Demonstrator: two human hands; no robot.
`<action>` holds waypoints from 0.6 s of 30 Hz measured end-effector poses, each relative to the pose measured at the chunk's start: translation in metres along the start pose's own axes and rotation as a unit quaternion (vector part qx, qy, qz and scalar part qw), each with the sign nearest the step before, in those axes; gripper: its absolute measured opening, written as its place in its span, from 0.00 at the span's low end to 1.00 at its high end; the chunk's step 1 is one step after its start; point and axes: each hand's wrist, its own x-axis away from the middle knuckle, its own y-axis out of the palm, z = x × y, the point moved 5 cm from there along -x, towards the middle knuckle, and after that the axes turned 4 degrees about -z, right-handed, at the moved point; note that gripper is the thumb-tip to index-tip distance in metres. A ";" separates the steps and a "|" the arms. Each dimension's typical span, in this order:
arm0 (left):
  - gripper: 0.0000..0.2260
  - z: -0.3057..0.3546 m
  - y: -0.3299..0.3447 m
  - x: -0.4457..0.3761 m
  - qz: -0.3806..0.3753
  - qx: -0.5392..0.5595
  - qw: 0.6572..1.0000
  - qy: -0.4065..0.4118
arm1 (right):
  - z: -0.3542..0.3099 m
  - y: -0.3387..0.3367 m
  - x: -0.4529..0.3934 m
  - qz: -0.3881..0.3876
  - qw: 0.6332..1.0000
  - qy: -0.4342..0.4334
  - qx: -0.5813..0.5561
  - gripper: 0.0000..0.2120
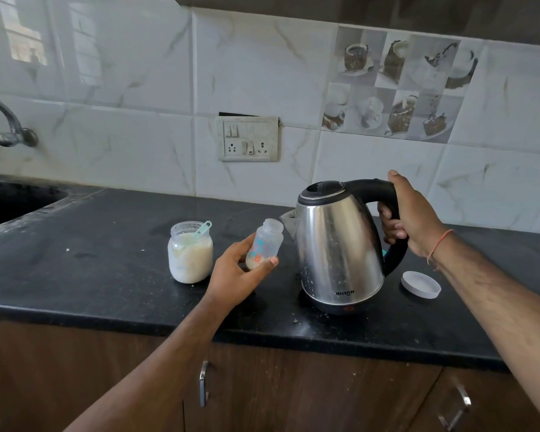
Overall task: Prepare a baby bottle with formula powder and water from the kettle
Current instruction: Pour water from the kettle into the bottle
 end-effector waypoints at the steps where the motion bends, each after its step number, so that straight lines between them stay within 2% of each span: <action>1: 0.23 -0.001 0.000 0.000 0.003 0.001 1.000 0.002 | 0.000 0.000 0.000 -0.001 1.000 0.001 0.000 0.35; 13: 0.23 0.000 0.000 0.000 0.002 0.001 1.000 -0.001 | -0.005 0.004 -0.002 -0.008 1.000 0.004 0.017 0.35; 18: 0.27 0.001 0.000 0.002 0.003 0.023 1.000 -0.014 | -0.010 0.008 -0.002 -0.014 1.000 0.005 0.023 0.34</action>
